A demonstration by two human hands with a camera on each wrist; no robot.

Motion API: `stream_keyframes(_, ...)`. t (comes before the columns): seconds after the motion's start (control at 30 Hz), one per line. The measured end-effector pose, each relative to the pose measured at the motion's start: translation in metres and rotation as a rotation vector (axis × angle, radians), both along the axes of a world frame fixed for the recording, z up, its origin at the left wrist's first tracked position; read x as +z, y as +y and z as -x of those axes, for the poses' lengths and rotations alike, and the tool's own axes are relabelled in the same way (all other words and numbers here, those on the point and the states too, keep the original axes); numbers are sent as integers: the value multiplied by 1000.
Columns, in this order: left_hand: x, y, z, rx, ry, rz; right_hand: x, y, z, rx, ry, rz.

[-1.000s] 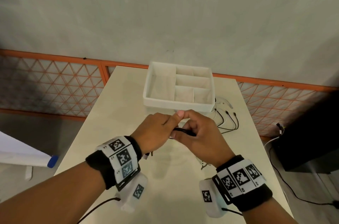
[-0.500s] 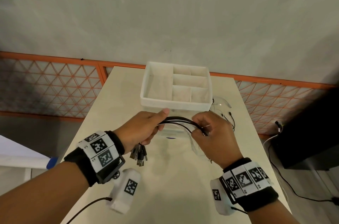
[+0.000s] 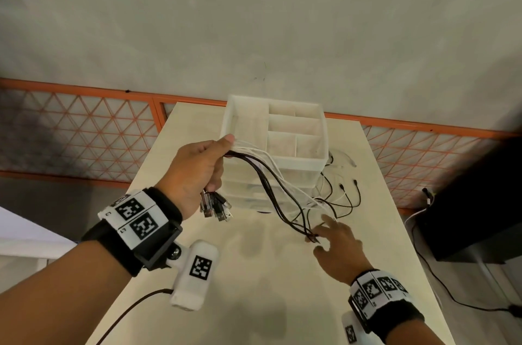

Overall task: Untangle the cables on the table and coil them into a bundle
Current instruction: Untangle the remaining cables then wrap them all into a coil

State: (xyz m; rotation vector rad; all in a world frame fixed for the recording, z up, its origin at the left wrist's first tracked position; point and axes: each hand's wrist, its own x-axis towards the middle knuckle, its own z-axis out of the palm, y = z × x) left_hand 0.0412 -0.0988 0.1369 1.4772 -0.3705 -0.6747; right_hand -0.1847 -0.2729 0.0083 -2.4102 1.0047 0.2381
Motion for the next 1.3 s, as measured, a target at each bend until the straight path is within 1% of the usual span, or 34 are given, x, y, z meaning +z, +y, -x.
stream_keyframes(0.07, -2, 4, -1, -18, -46, -35, 0, -2, 5, -24, 63, -24)
stream_keyframes(0.13, -7, 5, -1, -41, -116, -91, 11, -2, 2, -22, -1, 18)
stream_keyframes(0.17, -8, 5, 0, -42, -141, -110, 20, 1, -1, -19, -66, 67)
stream_keyframes(0.23, -9, 4, 4, -34, -162, -122, 42, 6, -11, -19, -263, 146)
stream_keyframes(0.33, -8, 0, 12, -56, -168, -127, 73, 16, -25, 5, -706, 113)
stream_keyframes(0.37, -7, -2, 15, -85, -176, -125, 83, 22, -31, 45, -815, 96)
stream_keyframes(0.4, -6, -5, 18, -118, -188, -126, 93, 30, -38, 97, -877, 82)
stream_keyframes(0.47, -4, -9, 26, -184, -218, -125, 103, 47, -55, 182, -892, 73)
stream_keyframes(0.53, -1, -13, 31, -222, -217, -111, 98, 58, -70, 222, -886, 94)
stream_keyframes(0.6, 3, -13, 32, -227, -152, -90, 87, 59, -77, 167, -919, 84)
stream_keyframes(0.63, 4, -11, 31, -228, -119, -89, 82, 57, -77, 107, -928, 63)
stream_keyframes(0.7, 5, -5, 28, -240, -99, -144, 78, 51, -74, 7, -948, 23)
stream_keyframes(0.73, 4, -2, 27, -250, -102, -191, 78, 49, -72, -12, -959, -4)
stream_keyframes(0.8, 1, 3, 25, -252, -94, -243, 83, 47, -70, 7, -912, -103)
stream_keyframes(0.83, 0, 5, 24, -238, -82, -236, 87, 45, -70, 27, -851, -151)
stream_keyframes(0.9, -1, 6, 20, -218, -75, -179, 93, 39, -71, 59, -746, -221)
stream_keyframes(0.97, 0, 8, 17, -243, -113, -111, 94, 29, -66, 59, -729, -300)
stream_keyframes(1.03, -2, 9, 15, -254, -132, -26, 96, 22, -58, 27, -769, -438)
stream_keyframes(1.1, -6, 7, 14, -175, -111, 23, 91, 17, -50, -25, -799, -546)
stream_keyframes(1.13, -9, 5, 15, -119, -92, 33, 89, 17, -47, -46, -828, -564)
stream_keyframes(1.17, -13, 1, 17, -67, -69, 32, 87, 19, -46, -62, -867, -566)
stream_keyframes(1.23, -18, -7, 25, 4, -35, -17, 86, 29, -49, -89, -952, -507)
stream_keyframes(1.27, -19, -10, 31, 6, -26, -67, 87, 37, -52, -100, -997, -460)
stream_keyframes(1.3, -18, -13, 37, -26, -24, -123, 91, 46, -55, -100, -1043, -420)
